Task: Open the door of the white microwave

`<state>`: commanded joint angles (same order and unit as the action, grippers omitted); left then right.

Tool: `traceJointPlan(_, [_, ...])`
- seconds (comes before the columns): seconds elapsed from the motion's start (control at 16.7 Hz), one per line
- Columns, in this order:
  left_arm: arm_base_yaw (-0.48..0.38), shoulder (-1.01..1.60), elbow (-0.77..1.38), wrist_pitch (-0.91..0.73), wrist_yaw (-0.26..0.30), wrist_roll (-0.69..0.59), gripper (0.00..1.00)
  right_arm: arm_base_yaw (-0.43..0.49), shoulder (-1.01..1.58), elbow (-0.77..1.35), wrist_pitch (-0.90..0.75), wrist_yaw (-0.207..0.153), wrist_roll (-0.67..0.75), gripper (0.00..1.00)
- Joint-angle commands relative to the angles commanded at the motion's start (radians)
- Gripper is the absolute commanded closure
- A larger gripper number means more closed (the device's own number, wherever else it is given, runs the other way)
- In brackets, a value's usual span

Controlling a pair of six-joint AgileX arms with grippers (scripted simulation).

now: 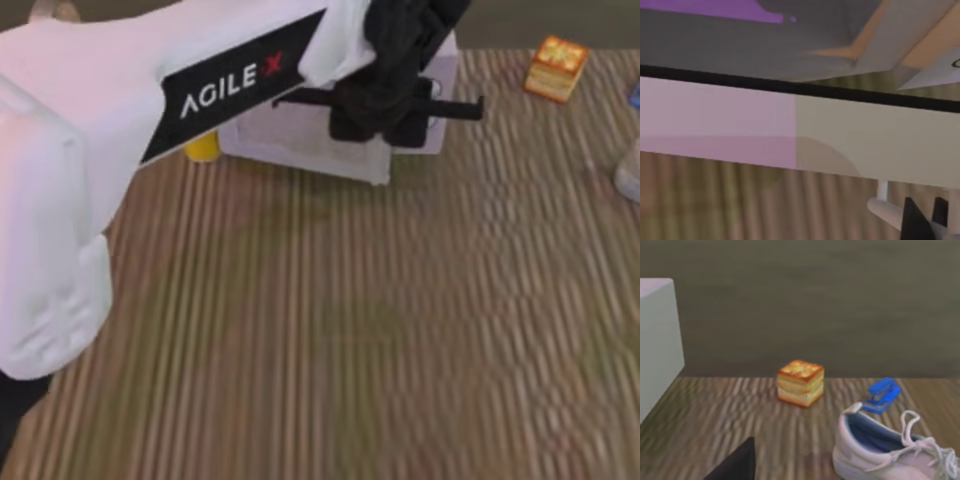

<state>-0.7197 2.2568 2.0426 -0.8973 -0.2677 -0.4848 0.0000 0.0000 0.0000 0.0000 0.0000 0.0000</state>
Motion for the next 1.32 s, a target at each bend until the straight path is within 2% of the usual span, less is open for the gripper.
traceJointPlan(1.32, [0.002,-0.019,-0.026,0.017,0.009,0.014,1.00,0.000,0.000,0.000,0.000,0.000,0.000,0.00])
